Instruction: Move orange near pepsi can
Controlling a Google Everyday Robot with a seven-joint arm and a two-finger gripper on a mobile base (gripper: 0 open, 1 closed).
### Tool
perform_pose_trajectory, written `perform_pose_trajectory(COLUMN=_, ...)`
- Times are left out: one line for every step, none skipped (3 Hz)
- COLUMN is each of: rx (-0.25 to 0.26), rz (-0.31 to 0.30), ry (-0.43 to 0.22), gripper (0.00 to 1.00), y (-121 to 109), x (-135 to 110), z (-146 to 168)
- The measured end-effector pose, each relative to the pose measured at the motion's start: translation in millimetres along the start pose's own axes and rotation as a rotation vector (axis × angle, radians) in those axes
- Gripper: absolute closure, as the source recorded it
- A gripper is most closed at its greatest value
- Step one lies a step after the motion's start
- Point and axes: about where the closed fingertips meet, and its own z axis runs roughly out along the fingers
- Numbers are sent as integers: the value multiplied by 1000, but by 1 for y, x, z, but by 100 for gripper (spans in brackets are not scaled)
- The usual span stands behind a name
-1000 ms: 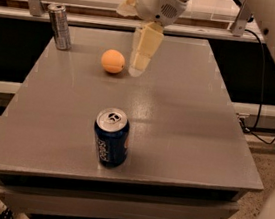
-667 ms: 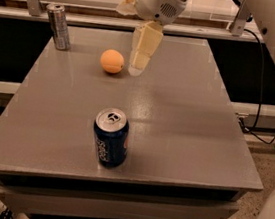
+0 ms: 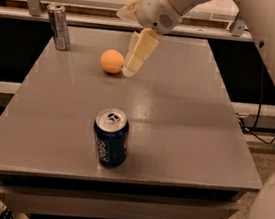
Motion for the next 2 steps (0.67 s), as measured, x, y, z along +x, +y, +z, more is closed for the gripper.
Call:
perform_pose_trajectory(rx=20, rz=37, ry=-98, gripper=0, y=-20, x=10, z=20)
perform_pose_trajectory(rx=18, rz=69, ry=-158, gripper=0, y=-36, x=22, z=45)
